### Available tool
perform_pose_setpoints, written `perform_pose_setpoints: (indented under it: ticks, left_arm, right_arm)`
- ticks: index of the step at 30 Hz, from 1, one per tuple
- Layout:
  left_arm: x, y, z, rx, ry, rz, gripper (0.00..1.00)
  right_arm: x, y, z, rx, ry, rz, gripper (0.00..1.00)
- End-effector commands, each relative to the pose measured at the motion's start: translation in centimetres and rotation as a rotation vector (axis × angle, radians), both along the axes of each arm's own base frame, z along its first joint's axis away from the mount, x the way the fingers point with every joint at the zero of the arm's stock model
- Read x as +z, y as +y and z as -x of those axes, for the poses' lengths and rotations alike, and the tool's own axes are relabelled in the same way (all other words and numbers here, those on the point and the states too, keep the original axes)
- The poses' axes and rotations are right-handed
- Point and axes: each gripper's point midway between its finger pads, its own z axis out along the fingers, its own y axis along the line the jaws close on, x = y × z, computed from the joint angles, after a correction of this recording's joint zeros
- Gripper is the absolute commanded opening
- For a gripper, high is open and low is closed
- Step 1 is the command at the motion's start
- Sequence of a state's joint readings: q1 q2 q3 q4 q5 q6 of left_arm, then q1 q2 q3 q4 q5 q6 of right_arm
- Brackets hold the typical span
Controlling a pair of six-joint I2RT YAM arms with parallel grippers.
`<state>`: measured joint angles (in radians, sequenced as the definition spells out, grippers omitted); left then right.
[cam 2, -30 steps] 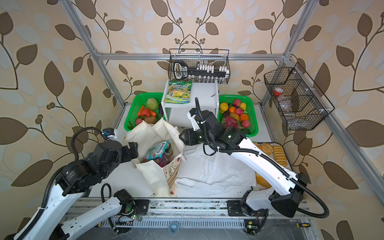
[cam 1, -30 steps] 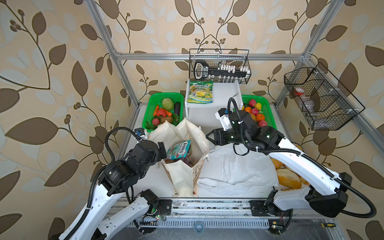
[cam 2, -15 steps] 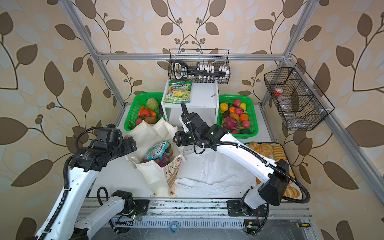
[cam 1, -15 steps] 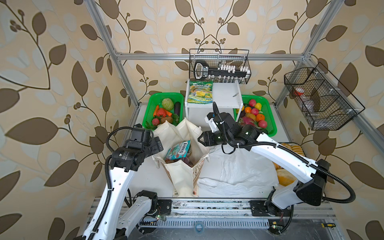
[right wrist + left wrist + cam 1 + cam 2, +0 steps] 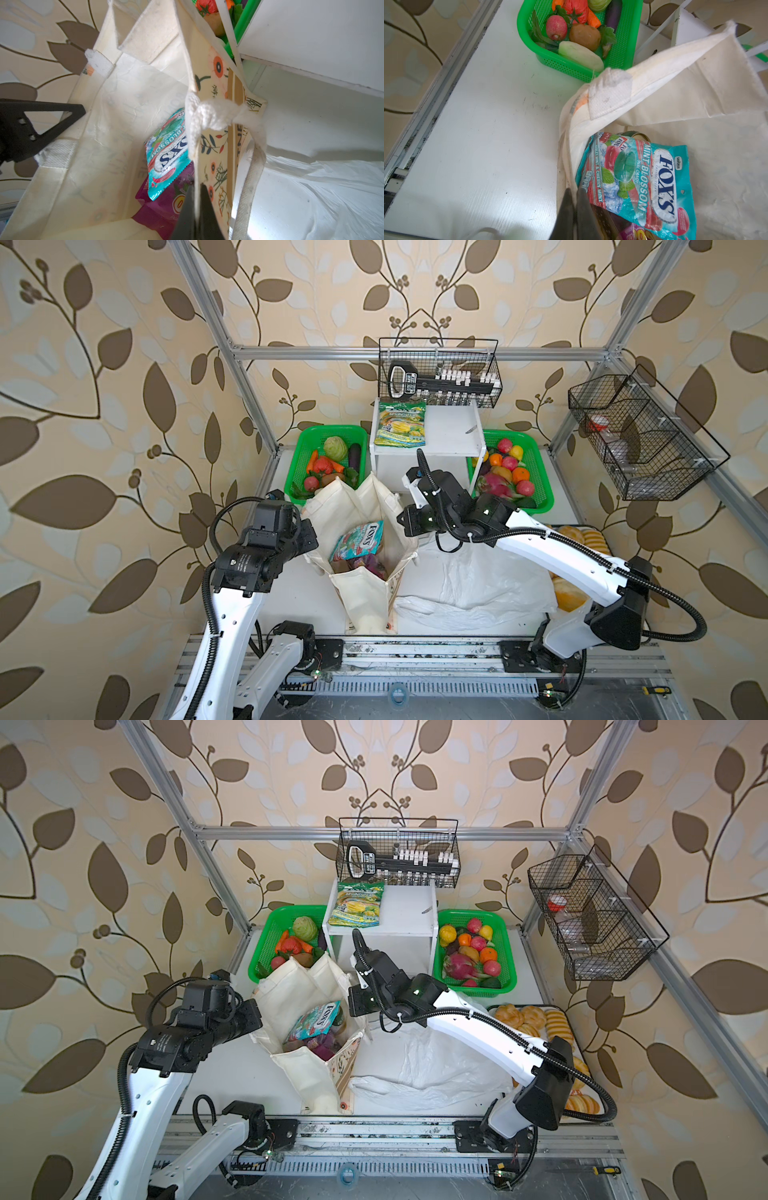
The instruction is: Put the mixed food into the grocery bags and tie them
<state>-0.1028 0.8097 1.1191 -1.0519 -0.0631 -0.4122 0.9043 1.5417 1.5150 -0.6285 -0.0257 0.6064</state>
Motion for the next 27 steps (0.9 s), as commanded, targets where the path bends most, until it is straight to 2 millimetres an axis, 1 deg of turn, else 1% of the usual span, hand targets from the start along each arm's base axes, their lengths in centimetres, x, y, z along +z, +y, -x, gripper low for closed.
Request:
perform_pose_setpoints:
  ticks: [1, 6, 10, 14, 19, 24, 27]
  left_arm:
    - [4.0, 1.7, -0.2, 0.048, -0.121, -0.070, 0.00]
    - [6.4, 2.4, 0.5, 0.071, -0.166, -0.106, 0.00]
    - [7.9, 3.1, 0.9, 0.096, -0.201, -0.130, 0.00]
    - [9.3, 3.6, 0.9, 0.119, -0.216, -0.145, 0.00]
    - [11.7, 4.9, 1.1, 0.173, -0.263, -0.205, 0.00]
    - [12.9, 6.3, 1.1, 0.209, -0.260, -0.299, 0.00]
    - [13.5, 7.3, 1.1, 0.235, -0.252, -0.363, 0.00]
  right_arm:
    - [3.6, 1.6, 0.1, 0.004, -0.055, -0.094, 0.00]
    - [7.0, 2.3, 0.6, 0.006, -0.093, -0.170, 0.00]
    - [8.9, 3.0, 1.1, 0.019, -0.108, -0.231, 0.00]
    - [10.3, 3.9, 1.3, 0.039, -0.118, -0.262, 0.00]
    - [12.0, 5.5, 1.8, 0.079, -0.132, -0.295, 0.00]
    - [13.4, 6.9, 2.0, 0.104, -0.138, -0.327, 0.00]
    - [14.1, 8.1, 2.3, 0.127, -0.144, -0.346, 0.00]
